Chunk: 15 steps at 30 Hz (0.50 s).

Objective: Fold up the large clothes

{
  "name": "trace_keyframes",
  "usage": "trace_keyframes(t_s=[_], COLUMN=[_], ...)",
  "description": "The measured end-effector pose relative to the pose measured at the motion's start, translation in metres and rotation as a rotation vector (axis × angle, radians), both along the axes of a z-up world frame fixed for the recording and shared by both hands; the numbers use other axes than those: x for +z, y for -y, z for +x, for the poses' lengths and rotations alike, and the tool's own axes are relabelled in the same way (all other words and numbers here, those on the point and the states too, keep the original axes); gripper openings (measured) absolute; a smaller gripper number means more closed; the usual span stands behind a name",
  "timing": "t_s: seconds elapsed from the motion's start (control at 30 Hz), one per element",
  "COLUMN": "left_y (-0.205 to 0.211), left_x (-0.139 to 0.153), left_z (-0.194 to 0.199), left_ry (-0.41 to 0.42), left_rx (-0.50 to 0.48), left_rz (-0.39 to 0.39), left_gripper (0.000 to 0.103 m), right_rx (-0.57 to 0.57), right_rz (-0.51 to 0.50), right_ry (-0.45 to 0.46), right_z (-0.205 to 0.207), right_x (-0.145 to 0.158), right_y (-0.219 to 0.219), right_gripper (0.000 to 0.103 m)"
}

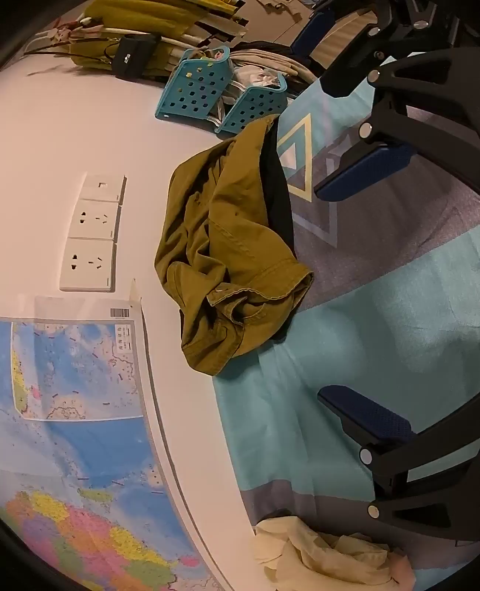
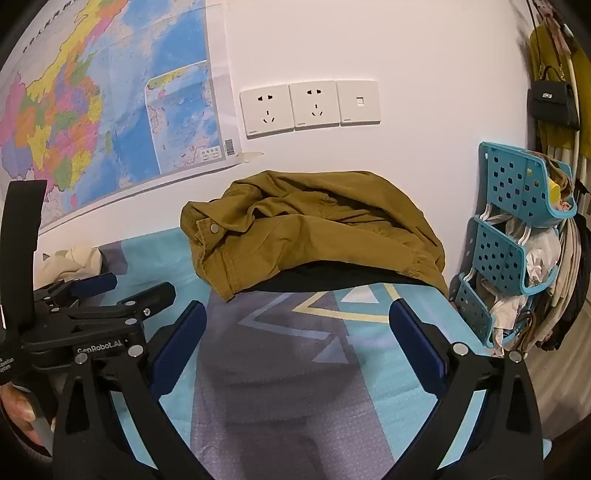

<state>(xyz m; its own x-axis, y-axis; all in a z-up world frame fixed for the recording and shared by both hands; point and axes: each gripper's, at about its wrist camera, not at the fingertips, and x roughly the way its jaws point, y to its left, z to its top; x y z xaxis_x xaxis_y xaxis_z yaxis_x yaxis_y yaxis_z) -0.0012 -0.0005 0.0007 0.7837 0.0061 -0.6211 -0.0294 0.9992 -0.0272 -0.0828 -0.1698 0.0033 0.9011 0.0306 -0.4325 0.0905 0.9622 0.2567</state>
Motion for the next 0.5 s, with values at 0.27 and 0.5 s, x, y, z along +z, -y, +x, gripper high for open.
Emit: trace_keyframes(t_s=[0.27,0.5], left_y=[0.0010,0.0022], left_x=[0.0074,0.0063], left_z=[-0.0031,-0.0013], left_ry=[0.000,0.003], left_rx=[-0.002,-0.005], left_rz=[-0.007,0.001], left_gripper=[0.096,0.096], right_rx=[0.006,0.000], right_rz=[0.005,-0.002], right_ry=[-0.003,0.006], right_z=[0.0043,-0.0001], right_x=[-0.0018,-0.0001], right_y=[0.0006,0.0002], right_gripper=[0.098,0.098])
